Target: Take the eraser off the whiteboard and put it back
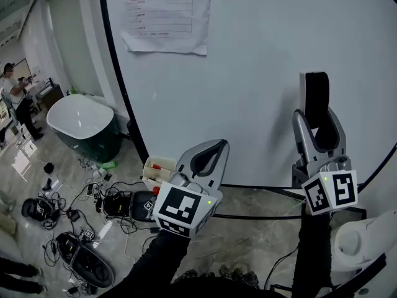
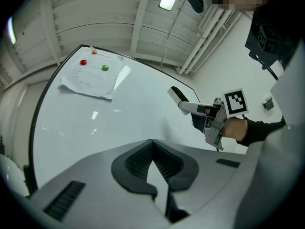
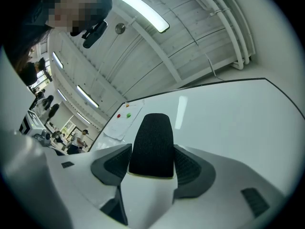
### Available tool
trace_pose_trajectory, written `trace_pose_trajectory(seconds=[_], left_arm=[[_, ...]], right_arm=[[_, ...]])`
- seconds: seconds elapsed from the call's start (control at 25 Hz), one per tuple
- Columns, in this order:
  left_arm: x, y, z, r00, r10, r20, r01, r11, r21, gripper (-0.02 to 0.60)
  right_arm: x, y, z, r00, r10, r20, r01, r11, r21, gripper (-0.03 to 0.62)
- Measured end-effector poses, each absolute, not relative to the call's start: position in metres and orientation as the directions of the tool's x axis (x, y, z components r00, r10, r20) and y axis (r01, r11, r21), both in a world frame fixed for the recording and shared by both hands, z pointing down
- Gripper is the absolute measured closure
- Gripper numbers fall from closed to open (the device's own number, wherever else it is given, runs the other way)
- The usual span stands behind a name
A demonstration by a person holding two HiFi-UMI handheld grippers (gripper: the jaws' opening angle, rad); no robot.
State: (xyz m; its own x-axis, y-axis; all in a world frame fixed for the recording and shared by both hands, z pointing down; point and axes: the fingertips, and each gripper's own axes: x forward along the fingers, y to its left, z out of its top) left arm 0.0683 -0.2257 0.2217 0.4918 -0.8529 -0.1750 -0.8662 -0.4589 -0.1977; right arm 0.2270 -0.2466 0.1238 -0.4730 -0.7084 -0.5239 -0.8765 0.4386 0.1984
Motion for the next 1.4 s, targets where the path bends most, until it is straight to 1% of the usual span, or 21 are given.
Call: trace_pose_trajectory(seconds=[0.28,0.44,0.68,1.0,1.2,1.4], left_arm=[[0.030,-0.209,0.247,0.544,-0.828,-0.136,-0.836,-0.521,-0.175,0.575],[0.018,-0.202,0.251,0.546,-0.827,-0.136,-0.836,-0.526,-0.157,0.575],[0.013,-0.192,0.255,0.492,-0.858,-0.148,-0.869,-0.472,-0.150,0.575],[0.003,-0.170,0.265,0.399,-0.908,-0.129,-0.913,-0.381,-0.144,0.575],[-0.018,-0.163,0.272,0.350,-0.929,-0.121,-0.933,-0.333,-0.141,0.575],[-0.041,-0.165,0.272,0.324,-0.936,-0.140,-0.943,-0.308,-0.122,0.575]], right_arm=[[0.184,-0.223,0.148,-0.444,-0.732,-0.517,-0.891,0.422,0.169,0.313],[0.170,-0.213,0.157,-0.446,-0.737,-0.507,-0.889,0.429,0.159,0.313],[0.161,-0.208,0.169,-0.489,-0.719,-0.494,-0.863,0.480,0.157,0.313],[0.154,-0.201,0.188,-0.544,-0.683,-0.487,-0.818,0.560,0.128,0.313],[0.137,-0.205,0.211,-0.555,-0.690,-0.464,-0.799,0.597,0.068,0.313],[0.111,-0.204,0.226,-0.568,-0.692,-0.446,-0.790,0.611,0.058,0.313]])
